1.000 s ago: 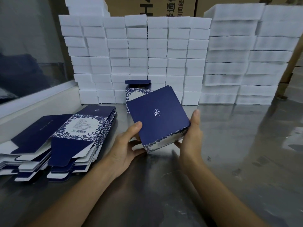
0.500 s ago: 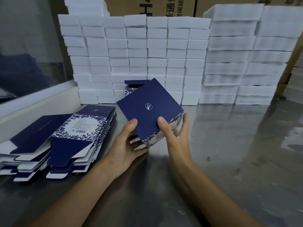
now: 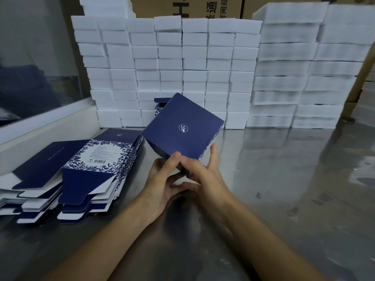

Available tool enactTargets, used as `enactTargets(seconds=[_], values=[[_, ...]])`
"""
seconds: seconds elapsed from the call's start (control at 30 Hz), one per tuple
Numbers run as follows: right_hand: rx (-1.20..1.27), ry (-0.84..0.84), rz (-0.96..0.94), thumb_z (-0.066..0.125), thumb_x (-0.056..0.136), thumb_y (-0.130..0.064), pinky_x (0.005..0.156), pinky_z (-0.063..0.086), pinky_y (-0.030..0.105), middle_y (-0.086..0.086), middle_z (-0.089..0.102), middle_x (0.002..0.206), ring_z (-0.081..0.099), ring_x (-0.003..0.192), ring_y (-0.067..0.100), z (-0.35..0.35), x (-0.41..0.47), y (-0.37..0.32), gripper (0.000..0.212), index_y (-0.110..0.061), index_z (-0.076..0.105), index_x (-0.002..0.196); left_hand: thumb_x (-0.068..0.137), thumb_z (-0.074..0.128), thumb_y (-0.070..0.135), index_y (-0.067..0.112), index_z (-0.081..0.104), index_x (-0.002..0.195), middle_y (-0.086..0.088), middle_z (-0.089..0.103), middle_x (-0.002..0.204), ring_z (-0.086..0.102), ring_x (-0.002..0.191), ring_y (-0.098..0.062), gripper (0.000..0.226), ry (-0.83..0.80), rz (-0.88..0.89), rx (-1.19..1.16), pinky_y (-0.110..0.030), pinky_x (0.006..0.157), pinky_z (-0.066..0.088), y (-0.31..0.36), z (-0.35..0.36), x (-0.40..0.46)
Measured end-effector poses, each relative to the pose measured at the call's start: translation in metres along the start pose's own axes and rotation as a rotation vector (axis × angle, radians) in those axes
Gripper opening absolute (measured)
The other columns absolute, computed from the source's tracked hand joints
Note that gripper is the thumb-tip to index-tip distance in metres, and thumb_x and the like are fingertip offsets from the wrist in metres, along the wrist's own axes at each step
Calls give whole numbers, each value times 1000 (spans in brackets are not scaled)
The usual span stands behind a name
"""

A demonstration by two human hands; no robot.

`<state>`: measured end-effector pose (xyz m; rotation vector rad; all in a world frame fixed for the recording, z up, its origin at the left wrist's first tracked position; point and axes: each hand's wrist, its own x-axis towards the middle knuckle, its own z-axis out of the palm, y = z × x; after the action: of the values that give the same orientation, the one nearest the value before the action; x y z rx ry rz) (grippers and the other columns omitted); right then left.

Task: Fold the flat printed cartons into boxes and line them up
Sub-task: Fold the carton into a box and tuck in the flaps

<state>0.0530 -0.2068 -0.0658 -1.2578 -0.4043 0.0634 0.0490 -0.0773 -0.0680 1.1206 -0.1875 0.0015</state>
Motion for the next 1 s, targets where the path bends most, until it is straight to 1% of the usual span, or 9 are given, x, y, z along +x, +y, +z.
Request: enactTargets(seconds=[0.1,0.17,0.27,0.37,0.53,0.67,0.73,0.9,1.0], values=[[17,27,22,79,79,-37,72,59,26,-2,72,121,72,105,15,3,-3,3,72,-67,30,122,68,80,49,1,55,120,-29,57,124,57,117,-42,75,-12,-20,-2,-62,94,49,1,-2,1],[55,68,58,81,70,-48,69,59,25,-8,73,118,72,104,13,4,-2,4,74,-65,32,123,69,76,45,4,53,128,-22,61,127,59,118,-40,75,-12,-25,-3,-63,97,47,2,-6,3],[94,147,71,81,57,-62,66,58,23,-19,74,107,73,98,6,2,1,2,95,-63,25,134,69,73,43,16,55,130,-14,65,126,66,109,-32,69,-44,-18,0,-52,84,55,3,-9,3],[65,199,78,78,50,-69,65,55,19,-28,71,97,72,92,2,-5,5,-2,116,-60,13,146,62,74,46,15,52,132,-15,64,125,66,100,-28,79,-22,-47,31,-44,76,54,4,-10,3],[103,186,53,82,53,-48,67,57,23,-9,73,114,74,97,15,-11,7,-6,97,-58,34,137,59,73,44,12,49,133,-11,66,117,63,96,-25,84,-51,-51,77,-40,70,49,4,-9,2],[91,235,97,77,55,-68,86,57,35,-9,69,115,70,105,20,-11,7,-8,90,-50,36,133,58,74,45,9,45,136,-11,65,117,62,93,-25,91,-25,-68,70,-37,64,49,7,-15,5],[105,285,125,72,58,-70,94,52,41,-8,66,115,65,109,21,-11,7,-8,83,-42,41,129,57,75,44,6,43,136,-9,66,113,61,86,-24,94,-13,-74,63,-36,61,49,7,-18,5],[191,345,160,74,58,-59,87,53,38,3,66,120,66,110,25,-15,7,-13,73,-33,53,123,55,74,45,7,44,134,-3,70,105,62,84,-21,92,-27,-67,116,-35,62,48,5,-17,5],[175,353,144,70,62,-74,85,51,35,-2,66,116,66,108,18,-16,7,-17,66,-35,56,113,55,73,45,5,46,133,-7,66,104,62,79,-20,92,-9,-70,87,-35,61,48,9,-18,5]])
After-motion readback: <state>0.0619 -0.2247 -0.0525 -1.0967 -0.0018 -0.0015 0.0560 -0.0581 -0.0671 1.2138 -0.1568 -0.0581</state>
